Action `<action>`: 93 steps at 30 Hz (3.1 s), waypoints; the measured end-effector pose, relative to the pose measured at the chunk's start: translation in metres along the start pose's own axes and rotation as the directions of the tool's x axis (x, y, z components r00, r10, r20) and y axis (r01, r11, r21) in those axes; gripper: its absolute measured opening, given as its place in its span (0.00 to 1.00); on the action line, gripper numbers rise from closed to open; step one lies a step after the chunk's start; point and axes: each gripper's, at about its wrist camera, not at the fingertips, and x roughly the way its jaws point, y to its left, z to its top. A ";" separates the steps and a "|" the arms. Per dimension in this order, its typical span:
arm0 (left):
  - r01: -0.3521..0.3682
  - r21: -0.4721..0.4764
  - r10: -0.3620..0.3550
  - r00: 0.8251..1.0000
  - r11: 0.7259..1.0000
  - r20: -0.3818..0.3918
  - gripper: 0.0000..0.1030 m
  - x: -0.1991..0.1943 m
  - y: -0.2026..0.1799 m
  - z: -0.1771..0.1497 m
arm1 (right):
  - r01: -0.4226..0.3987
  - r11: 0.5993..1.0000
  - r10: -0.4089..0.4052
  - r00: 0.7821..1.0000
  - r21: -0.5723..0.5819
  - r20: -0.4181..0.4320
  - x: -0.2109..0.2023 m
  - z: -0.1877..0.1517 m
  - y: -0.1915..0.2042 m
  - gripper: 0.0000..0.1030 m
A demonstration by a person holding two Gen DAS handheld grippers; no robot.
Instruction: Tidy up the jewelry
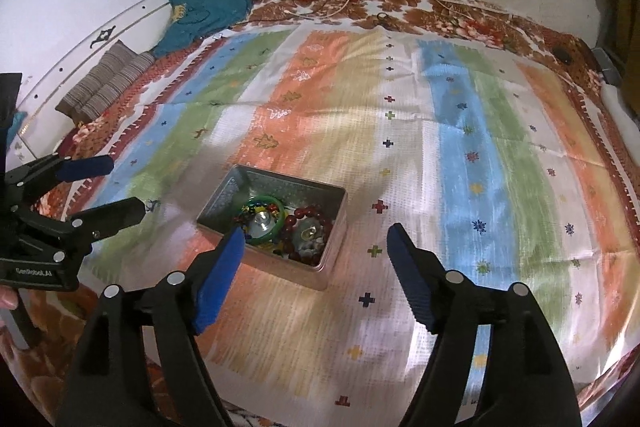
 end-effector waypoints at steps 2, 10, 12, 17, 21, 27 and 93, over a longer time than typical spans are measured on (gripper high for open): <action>0.004 -0.005 -0.004 1.000 1.000 0.008 0.89 -0.003 0.000 -0.002 | 0.006 1.000 -0.006 1.000 -0.001 0.012 -0.005 -0.003 0.001 0.76; -0.001 -0.015 0.002 0.999 1.000 0.054 0.95 -0.015 -0.001 -0.010 | 0.045 0.999 -0.043 0.997 -0.025 0.065 -0.020 -0.011 0.005 0.90; -0.006 -0.009 0.006 0.998 1.000 0.062 0.95 -0.017 -0.001 -0.012 | 0.046 0.998 -0.043 0.996 -0.033 0.078 -0.023 -0.012 0.006 0.91; -0.013 -0.005 0.013 0.997 1.000 0.075 0.95 -0.019 -0.002 -0.015 | 0.043 0.999 -0.039 0.994 -0.033 0.099 -0.029 -0.015 0.007 0.92; -0.015 0.001 0.015 0.997 1.000 0.081 0.95 -0.021 -0.004 -0.016 | 0.038 0.998 -0.034 0.994 -0.039 0.104 -0.030 -0.016 0.008 0.92; -0.040 0.003 0.039 0.994 0.999 0.102 0.95 -0.025 -0.005 -0.018 | 0.035 0.999 -0.030 0.993 -0.041 0.118 -0.033 -0.019 0.010 0.92; -0.030 0.037 0.024 0.987 0.999 0.159 0.95 -0.036 -0.016 -0.017 | 0.003 1.000 -0.003 0.991 -0.003 0.131 -0.038 -0.021 0.009 0.95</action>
